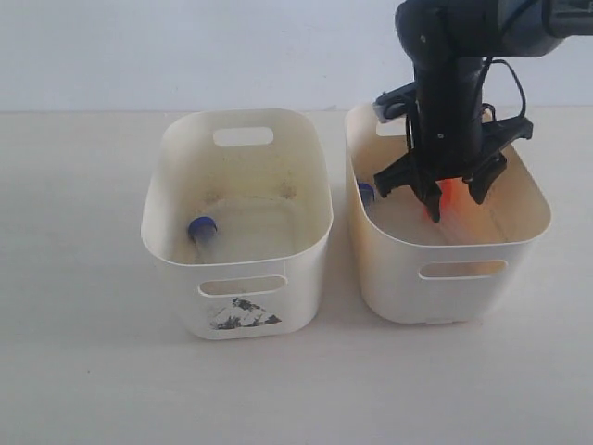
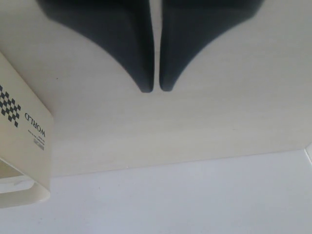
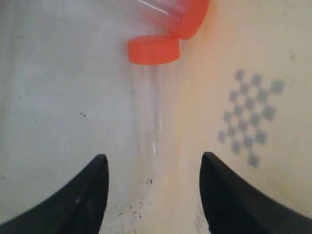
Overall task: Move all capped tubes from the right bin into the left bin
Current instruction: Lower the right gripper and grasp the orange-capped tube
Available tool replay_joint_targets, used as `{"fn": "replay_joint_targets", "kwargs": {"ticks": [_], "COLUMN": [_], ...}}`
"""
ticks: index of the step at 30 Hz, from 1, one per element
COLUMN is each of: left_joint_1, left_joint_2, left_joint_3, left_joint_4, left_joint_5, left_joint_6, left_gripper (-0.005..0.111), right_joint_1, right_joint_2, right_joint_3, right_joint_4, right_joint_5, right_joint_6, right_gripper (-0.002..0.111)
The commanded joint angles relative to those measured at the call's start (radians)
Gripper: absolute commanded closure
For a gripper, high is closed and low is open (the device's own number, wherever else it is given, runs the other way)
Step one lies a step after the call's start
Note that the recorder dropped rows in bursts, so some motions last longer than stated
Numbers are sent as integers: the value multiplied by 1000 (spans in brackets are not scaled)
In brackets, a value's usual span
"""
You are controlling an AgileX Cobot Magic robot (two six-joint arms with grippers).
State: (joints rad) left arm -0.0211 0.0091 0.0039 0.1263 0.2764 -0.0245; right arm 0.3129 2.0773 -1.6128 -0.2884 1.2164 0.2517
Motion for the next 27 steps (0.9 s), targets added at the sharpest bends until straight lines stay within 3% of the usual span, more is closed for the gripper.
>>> {"fn": "replay_joint_targets", "kwargs": {"ticks": [1,27], "left_joint_1": [1,1], "left_joint_2": [-2,-2], "left_joint_3": [-4,-4], "left_joint_4": [-7,-7], "left_joint_5": [-15,-15], "left_joint_6": [-12,-12], "left_gripper": [102,102], "right_joint_1": [6,20], "right_joint_2": [36,158], "right_joint_3": [-4,-4], "right_joint_4": [-12,-118], "right_joint_5": [1,-61], "right_joint_6": [12,78], "right_gripper": [55,54]}}
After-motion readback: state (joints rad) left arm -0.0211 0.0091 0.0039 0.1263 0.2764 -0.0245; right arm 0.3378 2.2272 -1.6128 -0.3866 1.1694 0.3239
